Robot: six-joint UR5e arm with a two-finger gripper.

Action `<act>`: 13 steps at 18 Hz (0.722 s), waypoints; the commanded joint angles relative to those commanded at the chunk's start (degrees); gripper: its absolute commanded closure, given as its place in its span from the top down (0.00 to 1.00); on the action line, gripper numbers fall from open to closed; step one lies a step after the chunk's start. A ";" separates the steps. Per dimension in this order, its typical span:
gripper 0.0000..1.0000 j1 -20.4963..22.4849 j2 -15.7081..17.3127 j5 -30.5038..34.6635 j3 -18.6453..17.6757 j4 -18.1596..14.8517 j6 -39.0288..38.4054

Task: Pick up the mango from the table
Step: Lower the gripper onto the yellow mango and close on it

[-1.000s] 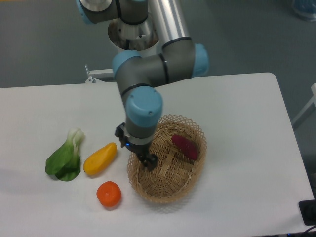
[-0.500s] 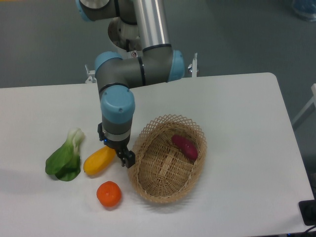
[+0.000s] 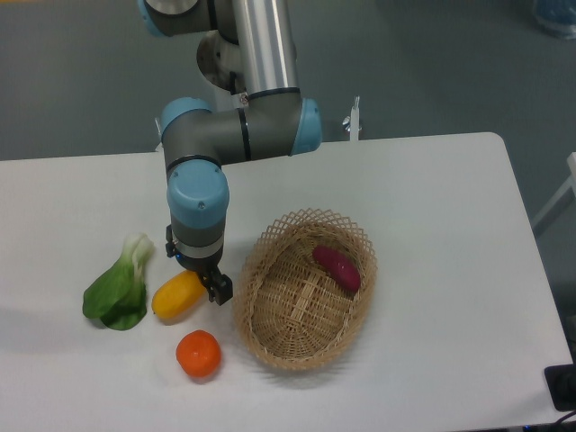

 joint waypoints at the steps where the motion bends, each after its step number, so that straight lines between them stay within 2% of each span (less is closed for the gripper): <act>1: 1.00 -0.17 -0.26 0.09 -0.17 0.70 -0.17; 6: 1.00 -0.62 -1.49 0.87 -0.35 2.20 -1.85; 13: 1.00 -0.97 -1.67 3.08 -1.23 2.29 -2.29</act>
